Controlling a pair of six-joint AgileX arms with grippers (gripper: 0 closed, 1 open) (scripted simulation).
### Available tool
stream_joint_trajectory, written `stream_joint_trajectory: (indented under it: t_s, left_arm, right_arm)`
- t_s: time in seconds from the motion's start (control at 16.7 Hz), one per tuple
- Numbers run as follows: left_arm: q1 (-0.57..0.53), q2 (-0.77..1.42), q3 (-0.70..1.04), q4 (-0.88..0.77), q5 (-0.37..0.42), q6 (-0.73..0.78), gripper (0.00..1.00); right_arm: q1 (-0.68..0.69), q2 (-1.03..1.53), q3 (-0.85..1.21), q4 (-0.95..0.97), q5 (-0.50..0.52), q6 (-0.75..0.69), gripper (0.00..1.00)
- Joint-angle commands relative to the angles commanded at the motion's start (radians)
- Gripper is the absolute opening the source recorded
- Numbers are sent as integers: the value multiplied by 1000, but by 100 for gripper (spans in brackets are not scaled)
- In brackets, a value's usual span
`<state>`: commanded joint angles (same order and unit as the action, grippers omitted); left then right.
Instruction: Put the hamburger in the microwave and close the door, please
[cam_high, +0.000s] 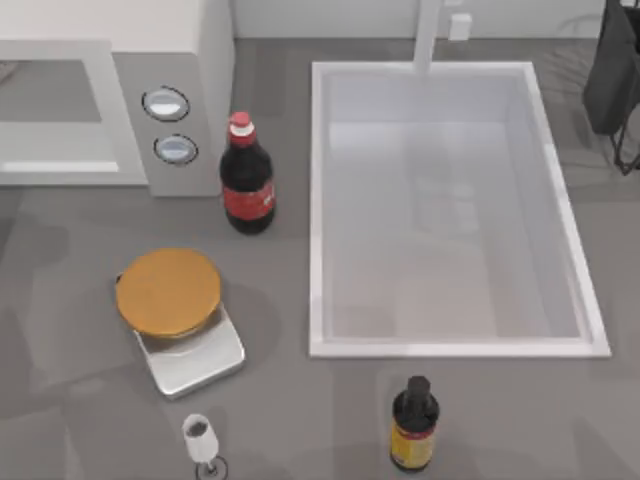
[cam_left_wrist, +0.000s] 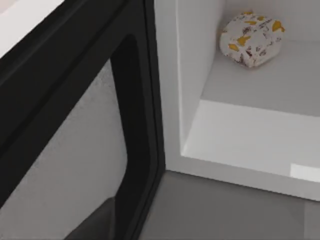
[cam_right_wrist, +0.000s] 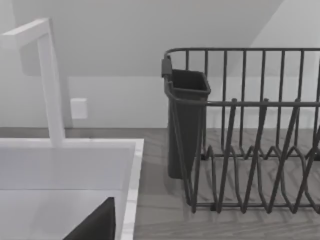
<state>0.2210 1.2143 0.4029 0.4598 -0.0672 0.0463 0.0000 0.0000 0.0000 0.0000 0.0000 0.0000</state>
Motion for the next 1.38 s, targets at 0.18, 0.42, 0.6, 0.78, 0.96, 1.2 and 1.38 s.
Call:
stream_joint_trajectory:
  t_s: [0.18,0.42,0.6,0.78,0.96,1.2,1.38]
  left_arm:
    - [-33,-230,-70,-80,6,-8,100]
    - [-91,-591,-182,-208,19,-17,100]
    - [-138,-853,-267,-305,34,-25,100]
    - [-182,-1063,-340,-388,51,-34,100]
    - [-213,-1185,-389,-444,64,-43,100]
    - [-221,-1214,-403,-460,67,-46,100]
    - [-221,-1214,-403,-460,67,-46,92]
  right_arm:
    - [0,0,0,0,0,0,100]
    - [0,0,0,0,0,0,100]
    - [0,0,0,0,0,0,100]
    - [0,0,0,0,0,0,100]
    - [0,0,0,0,0,0,100]
    - [0,0,0,0,0,0,100]
    - [0,0,0,0,0,0,100]
